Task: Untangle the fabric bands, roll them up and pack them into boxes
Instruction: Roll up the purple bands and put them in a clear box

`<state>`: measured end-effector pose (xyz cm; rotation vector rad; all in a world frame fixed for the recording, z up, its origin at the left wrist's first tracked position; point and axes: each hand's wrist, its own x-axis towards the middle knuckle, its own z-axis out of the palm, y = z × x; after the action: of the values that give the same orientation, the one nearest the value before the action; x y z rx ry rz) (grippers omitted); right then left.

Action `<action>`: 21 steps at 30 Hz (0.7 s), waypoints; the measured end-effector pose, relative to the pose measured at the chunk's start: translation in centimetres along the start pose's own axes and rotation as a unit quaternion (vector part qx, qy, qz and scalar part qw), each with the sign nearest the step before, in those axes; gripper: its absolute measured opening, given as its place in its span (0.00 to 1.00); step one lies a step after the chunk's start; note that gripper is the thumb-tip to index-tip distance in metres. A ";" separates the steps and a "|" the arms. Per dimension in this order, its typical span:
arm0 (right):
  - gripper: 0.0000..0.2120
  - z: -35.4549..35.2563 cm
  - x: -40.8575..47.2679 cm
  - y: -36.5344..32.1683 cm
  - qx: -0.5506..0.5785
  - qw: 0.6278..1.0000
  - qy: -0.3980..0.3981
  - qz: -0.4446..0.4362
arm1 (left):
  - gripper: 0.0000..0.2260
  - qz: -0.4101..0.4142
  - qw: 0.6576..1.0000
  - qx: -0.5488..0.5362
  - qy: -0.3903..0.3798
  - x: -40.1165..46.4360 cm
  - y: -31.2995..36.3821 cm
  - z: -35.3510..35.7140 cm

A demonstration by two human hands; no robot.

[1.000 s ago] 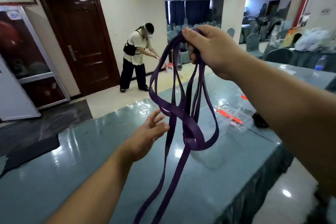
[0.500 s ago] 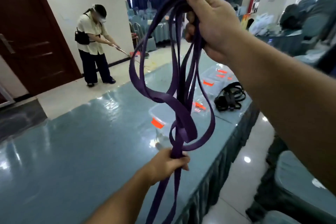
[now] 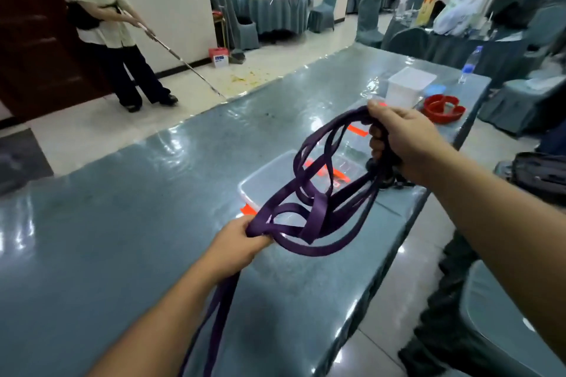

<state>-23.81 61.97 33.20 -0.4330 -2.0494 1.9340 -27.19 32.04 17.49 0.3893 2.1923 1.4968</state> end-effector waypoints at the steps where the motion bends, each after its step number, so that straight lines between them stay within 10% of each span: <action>1: 0.13 -0.1 0.9 1.5 -0.005 1.000 0.001 0.012 | 0.06 0.002 1.000 0.013 0.000 0.8 0.1 0.0; 8: 0.15 -0.9 4.7 9.6 -0.038 0.993 -0.046 0.100 | 0.02 -0.008 0.996 0.081 -0.031 3.3 0.4 -0.4; 21: 0.15 -3.8 13.8 19.7 -0.149 0.893 -0.377 0.197 | 0.09 -0.058 0.997 0.049 0.030 6.3 3.7 1.2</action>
<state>-34.45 72.14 13.80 -0.1663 -2.9697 2.2614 -32.03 37.32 19.22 0.2483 2.2989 1.3604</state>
